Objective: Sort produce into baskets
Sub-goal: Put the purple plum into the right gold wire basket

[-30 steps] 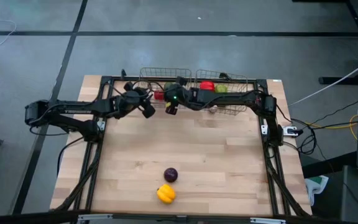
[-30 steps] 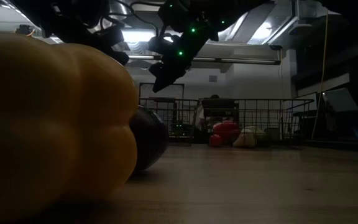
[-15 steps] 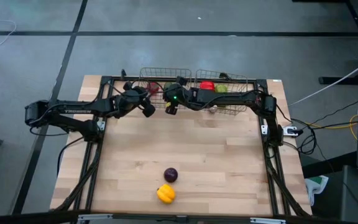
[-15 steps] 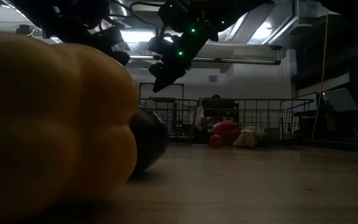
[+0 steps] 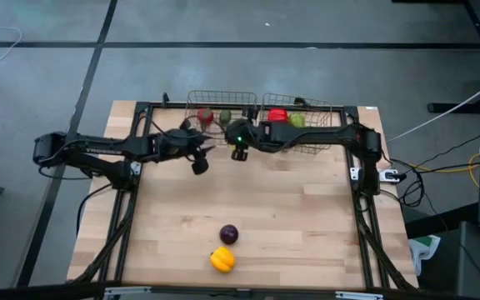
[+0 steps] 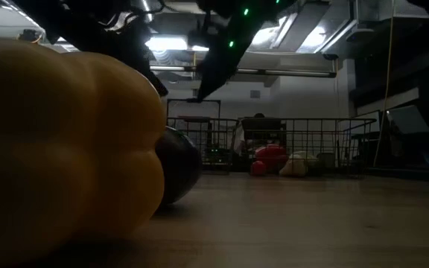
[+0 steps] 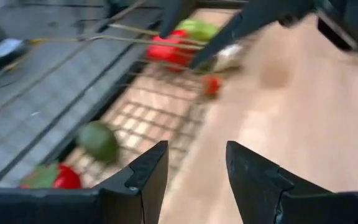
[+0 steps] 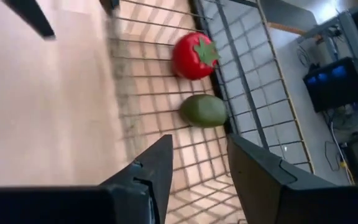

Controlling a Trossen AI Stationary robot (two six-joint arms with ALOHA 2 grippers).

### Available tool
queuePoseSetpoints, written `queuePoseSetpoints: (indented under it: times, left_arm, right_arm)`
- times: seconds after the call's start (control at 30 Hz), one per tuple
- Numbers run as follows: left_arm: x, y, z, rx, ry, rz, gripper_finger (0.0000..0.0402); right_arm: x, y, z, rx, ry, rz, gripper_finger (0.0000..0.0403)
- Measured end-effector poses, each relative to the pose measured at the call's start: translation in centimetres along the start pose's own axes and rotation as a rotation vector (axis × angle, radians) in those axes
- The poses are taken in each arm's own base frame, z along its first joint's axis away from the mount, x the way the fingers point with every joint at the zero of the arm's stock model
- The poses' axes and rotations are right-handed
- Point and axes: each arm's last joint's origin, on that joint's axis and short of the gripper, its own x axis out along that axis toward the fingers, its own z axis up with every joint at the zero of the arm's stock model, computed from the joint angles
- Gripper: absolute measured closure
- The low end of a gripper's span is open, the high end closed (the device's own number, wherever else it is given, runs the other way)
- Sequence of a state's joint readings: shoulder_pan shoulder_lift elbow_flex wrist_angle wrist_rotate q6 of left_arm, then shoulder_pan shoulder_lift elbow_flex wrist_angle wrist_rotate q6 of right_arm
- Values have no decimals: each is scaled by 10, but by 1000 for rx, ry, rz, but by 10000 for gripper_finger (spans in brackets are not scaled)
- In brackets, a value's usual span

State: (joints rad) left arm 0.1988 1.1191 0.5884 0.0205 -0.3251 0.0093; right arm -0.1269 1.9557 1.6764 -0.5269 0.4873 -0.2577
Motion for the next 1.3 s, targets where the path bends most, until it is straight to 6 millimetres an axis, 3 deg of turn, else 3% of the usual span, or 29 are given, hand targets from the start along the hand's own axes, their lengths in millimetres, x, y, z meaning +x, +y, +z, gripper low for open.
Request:
queuePoseSetpoints:
  times: [0.2, 0.43, 0.8, 1.3]
  left_arm:
    - [-9, -28, 0, 34, -16, -171, 243]
    - [-27, -63, -4, 33, -13, -357, 243]
    - [-54, -102, -14, -16, 21, -537, 243]
    - [-56, -138, -41, 25, 154, -611, 243]
  right_arm:
    - [-46, 28, 6, -78, -15, 74, 251]
    - [-76, 72, 2, -214, 2, 196, 251]
    - [-104, 116, 0, -294, -51, 461, 251]
    - [-114, 130, 0, -65, -7, 694, 251]
